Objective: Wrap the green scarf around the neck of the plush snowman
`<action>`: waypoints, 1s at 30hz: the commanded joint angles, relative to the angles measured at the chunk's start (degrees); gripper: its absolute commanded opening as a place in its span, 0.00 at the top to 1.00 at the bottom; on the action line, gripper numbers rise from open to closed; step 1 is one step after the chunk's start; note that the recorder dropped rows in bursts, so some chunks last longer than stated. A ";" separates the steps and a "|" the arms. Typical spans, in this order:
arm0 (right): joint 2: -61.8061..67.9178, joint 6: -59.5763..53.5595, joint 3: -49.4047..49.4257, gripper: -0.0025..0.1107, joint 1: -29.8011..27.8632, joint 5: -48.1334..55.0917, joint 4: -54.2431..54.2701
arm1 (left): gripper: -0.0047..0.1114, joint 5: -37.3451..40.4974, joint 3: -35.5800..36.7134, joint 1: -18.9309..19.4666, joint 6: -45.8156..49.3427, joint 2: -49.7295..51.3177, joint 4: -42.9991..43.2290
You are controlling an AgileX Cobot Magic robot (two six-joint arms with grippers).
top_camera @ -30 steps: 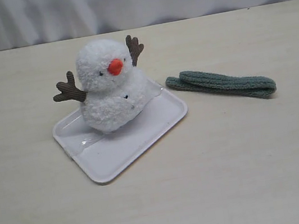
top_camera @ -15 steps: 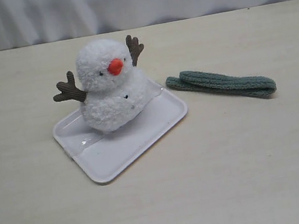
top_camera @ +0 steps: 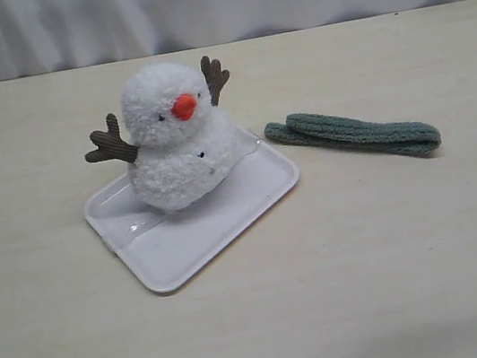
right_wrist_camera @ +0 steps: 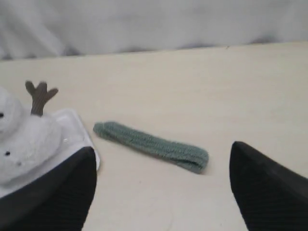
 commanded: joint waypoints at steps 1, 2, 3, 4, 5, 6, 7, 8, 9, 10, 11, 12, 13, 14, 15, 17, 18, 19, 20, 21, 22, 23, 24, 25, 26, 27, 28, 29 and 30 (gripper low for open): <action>13.62 -7.24 -1.98 0.35 0.09 0.34 4.45 | 0.96 -0.64 0.14 0.10 -0.33 -0.15 -0.09; 16.92 -7.59 -2.52 0.35 0.09 0.31 4.45 | 0.96 -0.64 0.14 0.10 -0.33 -0.15 -0.09; 19.53 -8.26 -3.09 0.35 0.09 0.08 4.45 | 0.96 -0.64 0.14 0.10 -0.33 -0.15 -0.09; 22.71 -9.15 -3.77 0.35 0.09 -0.16 4.45 | 0.96 -0.64 0.14 0.10 -0.33 -0.15 -0.09; 25.83 -10.47 -4.56 0.35 0.09 -0.41 4.45 | 0.96 -0.64 0.14 0.10 -0.33 -0.15 -0.09; 28.81 -12.26 -5.21 0.35 0.09 -1.07 4.45 | 0.96 -0.64 0.14 0.10 -0.33 -0.15 -0.09; 31.62 -13.72 -6.00 0.35 0.09 -1.36 3.70 | 0.96 -0.64 0.14 0.10 -0.33 -0.15 -0.09; 34.29 -14.15 -6.78 0.35 0.09 -1.36 2.52 | 0.96 -0.64 0.14 0.10 -0.33 -0.15 -0.09; 36.88 -14.26 -7.60 0.35 0.09 -1.52 0.99 | 0.96 -0.64 0.14 0.10 -0.33 -0.15 -0.09; 38.85 -14.26 -8.22 0.35 0.09 -1.84 -0.73 | 0.96 -0.64 0.14 0.10 -0.33 -0.15 -0.09; 41.16 -14.26 -8.89 0.35 0.09 -2.40 -3.42 | 0.96 -0.64 0.14 0.10 -0.33 -0.15 -0.09; 43.22 -14.26 -9.43 0.35 0.09 -3.22 -6.07 | 0.96 -0.64 0.14 0.10 -0.33 -0.15 -0.09; 44.72 -14.15 -9.83 0.35 0.09 -4.00 -7.50 | 0.96 -0.64 0.14 0.10 -0.33 -0.15 -0.09; 46.37 -14.15 -10.12 0.35 0.09 -5.09 -9.27 | 0.96 -0.64 0.14 0.10 -0.33 -0.15 -0.09; 47.82 -14.15 -10.53 0.35 0.09 -6.04 -10.25 | 0.96 -0.64 0.14 0.10 -0.33 -0.15 -0.09; 50.23 -14.49 -10.79 0.35 0.09 -9.07 -10.97 | 0.96 -0.64 0.14 0.10 -0.33 -0.15 -0.09; 51.24 -15.45 -10.90 0.35 0.09 -10.49 -10.97 | 0.96 -0.64 0.14 0.10 -0.33 -0.15 -0.09; 52.02 -16.65 -10.90 0.36 0.09 -11.53 -10.97 | 0.96 -0.64 0.14 0.10 -0.33 -0.15 -0.09; 52.90 -18.51 -10.90 0.37 0.09 -12.81 -11.39 | 0.96 -0.64 0.14 0.10 -0.33 -0.15 -0.09; 53.73 -19.96 -10.90 0.38 0.09 -14.11 -12.48 | 0.96 -0.64 0.14 0.10 -0.33 -0.15 -0.09; 54.33 -20.52 -10.90 0.38 0.09 -14.98 -13.77 | 0.96 -0.64 0.14 0.10 -0.33 -0.15 -0.09; 55.03 -20.53 -10.90 0.38 0.09 -15.70 -15.68 | 0.96 -0.64 0.14 0.10 -0.33 -0.15 -0.09; 55.69 -20.53 -10.90 0.38 0.09 -16.22 -17.52 | 0.96 -0.64 0.14 0.10 -0.33 -0.15 -0.09; 56.25 -20.53 -10.90 0.38 0.09 -16.39 -18.83 | 0.96 -0.64 0.14 0.10 -0.33 -0.15 -0.09; 56.79 -20.53 -10.90 0.38 0.09 -16.49 -20.24 | 0.96 -0.64 0.14 0.10 -0.33 -0.15 -0.09; 57.26 -20.96 -10.90 0.38 0.09 -16.62 -21.16 | 0.96 -0.64 0.14 0.10 -0.33 -0.15 -0.09; 57.56 -21.61 -10.90 0.38 0.09 -16.76 -21.76 | 0.96 -0.64 0.14 0.10 -0.33 -0.15 -0.09; 57.89 -22.23 -10.90 0.38 0.09 -16.90 -21.78 | 0.96 -0.64 0.14 0.10 -0.33 -0.15 -0.09; 58.20 -22.69 -10.90 0.38 0.09 -17.37 -21.78 | 0.96 -0.64 0.14 0.10 -0.33 -0.15 -0.09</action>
